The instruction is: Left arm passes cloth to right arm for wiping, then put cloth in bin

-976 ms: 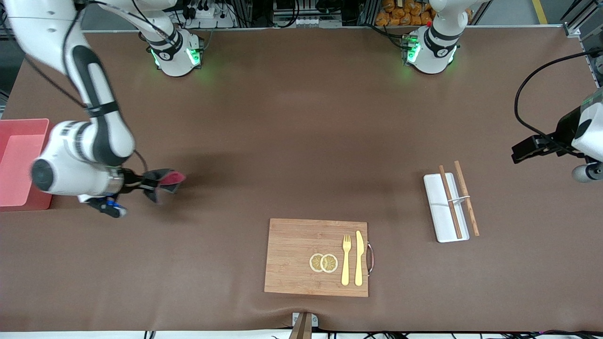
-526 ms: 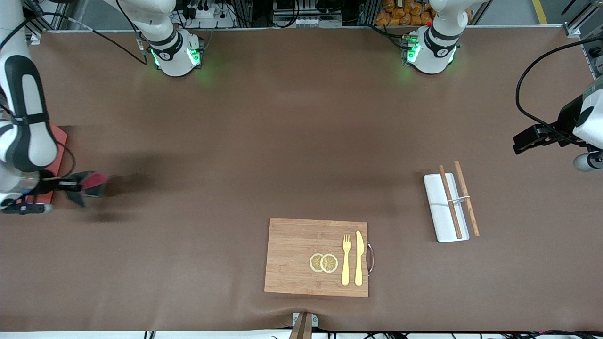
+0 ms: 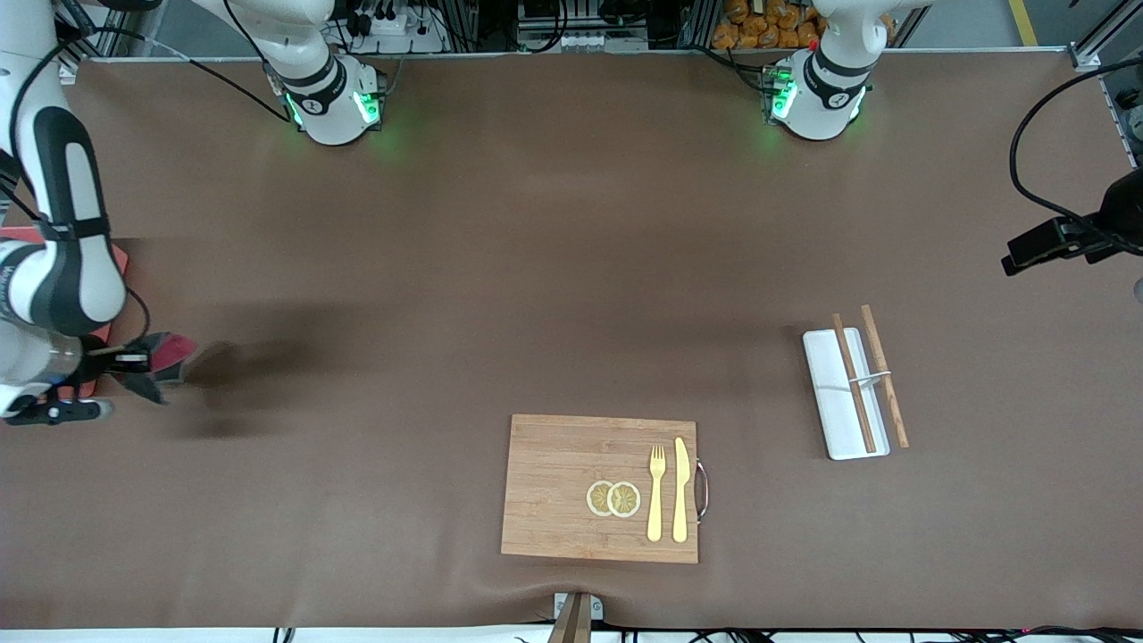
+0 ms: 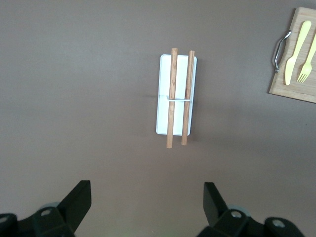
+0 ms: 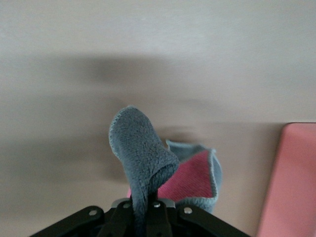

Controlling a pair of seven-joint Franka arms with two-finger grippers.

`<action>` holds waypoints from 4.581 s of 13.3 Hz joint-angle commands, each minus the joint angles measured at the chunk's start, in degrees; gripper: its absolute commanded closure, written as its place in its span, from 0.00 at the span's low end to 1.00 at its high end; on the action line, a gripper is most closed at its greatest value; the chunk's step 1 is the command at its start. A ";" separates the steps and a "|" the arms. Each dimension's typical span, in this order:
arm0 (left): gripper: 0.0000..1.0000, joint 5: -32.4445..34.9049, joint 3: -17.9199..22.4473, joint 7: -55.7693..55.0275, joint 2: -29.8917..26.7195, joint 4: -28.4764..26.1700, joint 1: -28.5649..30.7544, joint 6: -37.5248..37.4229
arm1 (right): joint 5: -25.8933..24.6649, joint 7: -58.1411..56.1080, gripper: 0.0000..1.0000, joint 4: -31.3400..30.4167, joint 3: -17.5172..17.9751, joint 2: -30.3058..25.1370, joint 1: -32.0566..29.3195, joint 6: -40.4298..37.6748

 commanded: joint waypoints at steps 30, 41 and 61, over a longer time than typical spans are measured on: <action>0.00 -1.35 6.19 0.06 -7.88 -8.79 -6.56 0.39 | 18.93 49.30 1.00 10.65 -0.58 -5.95 23.47 -15.75; 0.00 -1.61 4.43 -0.12 -8.31 -9.41 -6.39 0.47 | 10.13 -18.02 1.00 13.90 -1.11 -6.58 -11.08 -17.79; 0.00 -1.61 4.34 -0.12 -8.23 -9.32 -6.30 0.65 | 4.33 -42.85 0.00 15.13 -0.67 1.09 -23.15 -7.92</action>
